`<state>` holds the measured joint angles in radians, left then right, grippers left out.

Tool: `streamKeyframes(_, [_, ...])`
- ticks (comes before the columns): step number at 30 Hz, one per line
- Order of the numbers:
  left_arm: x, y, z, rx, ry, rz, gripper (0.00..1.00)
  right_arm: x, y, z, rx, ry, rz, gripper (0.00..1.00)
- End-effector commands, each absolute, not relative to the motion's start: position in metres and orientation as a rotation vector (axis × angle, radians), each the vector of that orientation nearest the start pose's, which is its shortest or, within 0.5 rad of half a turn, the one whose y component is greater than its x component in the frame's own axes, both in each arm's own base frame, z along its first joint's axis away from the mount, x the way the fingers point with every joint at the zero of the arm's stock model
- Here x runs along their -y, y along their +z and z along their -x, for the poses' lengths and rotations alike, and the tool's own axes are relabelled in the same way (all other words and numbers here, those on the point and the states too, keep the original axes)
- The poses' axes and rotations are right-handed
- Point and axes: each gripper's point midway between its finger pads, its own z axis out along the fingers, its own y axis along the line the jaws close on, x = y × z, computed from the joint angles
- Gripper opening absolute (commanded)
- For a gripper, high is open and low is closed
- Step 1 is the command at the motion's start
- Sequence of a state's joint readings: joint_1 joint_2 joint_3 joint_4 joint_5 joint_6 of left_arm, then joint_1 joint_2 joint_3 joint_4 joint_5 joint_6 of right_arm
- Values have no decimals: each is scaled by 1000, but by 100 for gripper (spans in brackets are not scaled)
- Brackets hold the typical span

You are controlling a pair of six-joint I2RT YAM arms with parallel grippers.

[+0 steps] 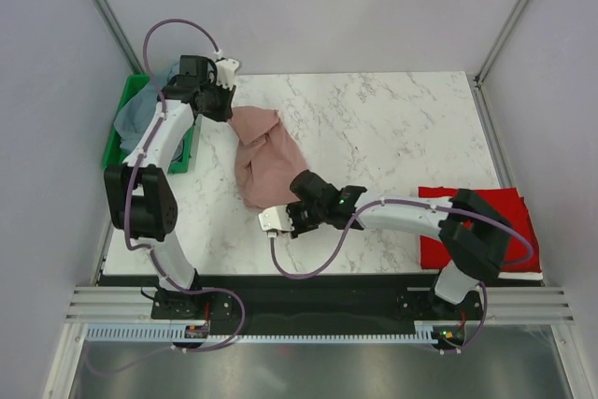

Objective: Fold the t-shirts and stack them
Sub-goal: Flatten the tshirt out

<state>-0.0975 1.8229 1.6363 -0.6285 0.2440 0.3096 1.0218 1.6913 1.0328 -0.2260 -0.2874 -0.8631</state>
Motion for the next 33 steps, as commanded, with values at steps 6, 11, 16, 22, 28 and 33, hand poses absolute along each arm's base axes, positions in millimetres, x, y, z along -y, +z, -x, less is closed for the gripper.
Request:
streamKeyframes(6, [99, 263, -425, -2096, -343, -689, 2, -349, 256, -243, -1128, 170, 1638, 0])
streamKeyframes(11, [98, 316, -369, -1981, -310, -792, 2, -297, 290, -263, -1192, -5, 1517, 0])
streamKeyframes(16, [90, 343, -322, -1895, -243, -827, 2, -237, 316, -260, -1278, -120, 1378, 0])
streamKeyframes(22, [84, 336, -303, -1881, -209, -831, 2, -195, 294, -267, -1418, -154, 1317, 0])
streamKeyframes(28, [76, 242, -365, -2188, -230, -780, 2, -150, 204, -328, -1685, -131, 1299, 0])
streamKeyframes(33, [84, 218, -457, -2261, -260, -704, 2, -133, 149, -416, -1919, -63, 1155, 0])
